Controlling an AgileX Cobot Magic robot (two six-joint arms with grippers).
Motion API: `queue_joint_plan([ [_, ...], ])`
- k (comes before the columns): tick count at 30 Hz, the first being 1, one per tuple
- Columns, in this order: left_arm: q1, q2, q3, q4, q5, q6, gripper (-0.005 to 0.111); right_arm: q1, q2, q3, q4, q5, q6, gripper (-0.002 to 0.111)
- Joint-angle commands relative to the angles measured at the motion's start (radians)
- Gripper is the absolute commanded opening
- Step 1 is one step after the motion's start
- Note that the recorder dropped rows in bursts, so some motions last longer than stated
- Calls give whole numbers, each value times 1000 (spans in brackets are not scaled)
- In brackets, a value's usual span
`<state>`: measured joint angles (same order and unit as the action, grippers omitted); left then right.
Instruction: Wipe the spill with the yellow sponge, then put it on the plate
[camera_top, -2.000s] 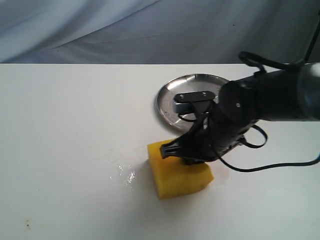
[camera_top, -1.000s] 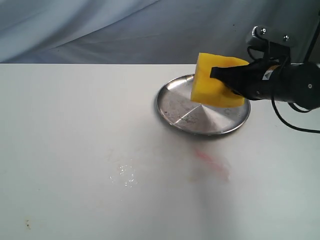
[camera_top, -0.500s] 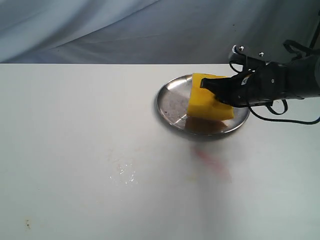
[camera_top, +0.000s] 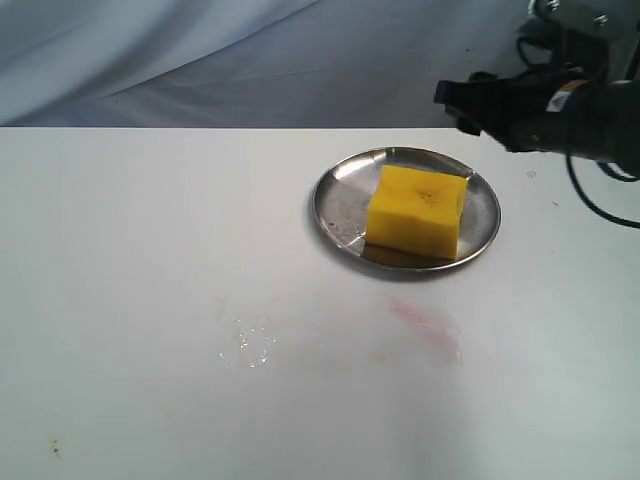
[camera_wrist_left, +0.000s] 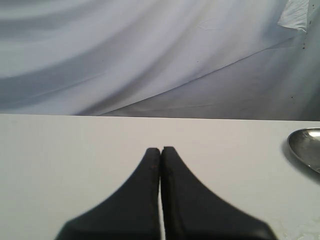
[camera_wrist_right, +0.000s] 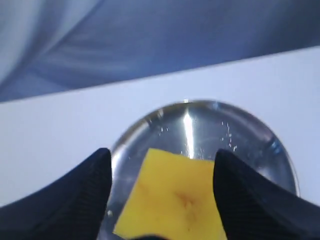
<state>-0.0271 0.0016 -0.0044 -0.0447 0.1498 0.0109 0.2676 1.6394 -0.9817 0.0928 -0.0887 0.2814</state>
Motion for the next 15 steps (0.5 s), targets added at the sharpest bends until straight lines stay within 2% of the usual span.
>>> queue_joint_plan([
  [1,-1,-2,4,1,-4,1,1,-39,-200,152,-18,-187,-12,50],
  [4,-1,-2,4,1,-4,1,1,-77,-324,221,-23,-243,-12,45],
  [10,-1,-2,4,1,-4,-3,1,-178,-585,270,-41,-262,-47,26],
  [15,-1,-2,4,1,-4,-3,1,-202,-787,310,-41,-256,-168,13],
])
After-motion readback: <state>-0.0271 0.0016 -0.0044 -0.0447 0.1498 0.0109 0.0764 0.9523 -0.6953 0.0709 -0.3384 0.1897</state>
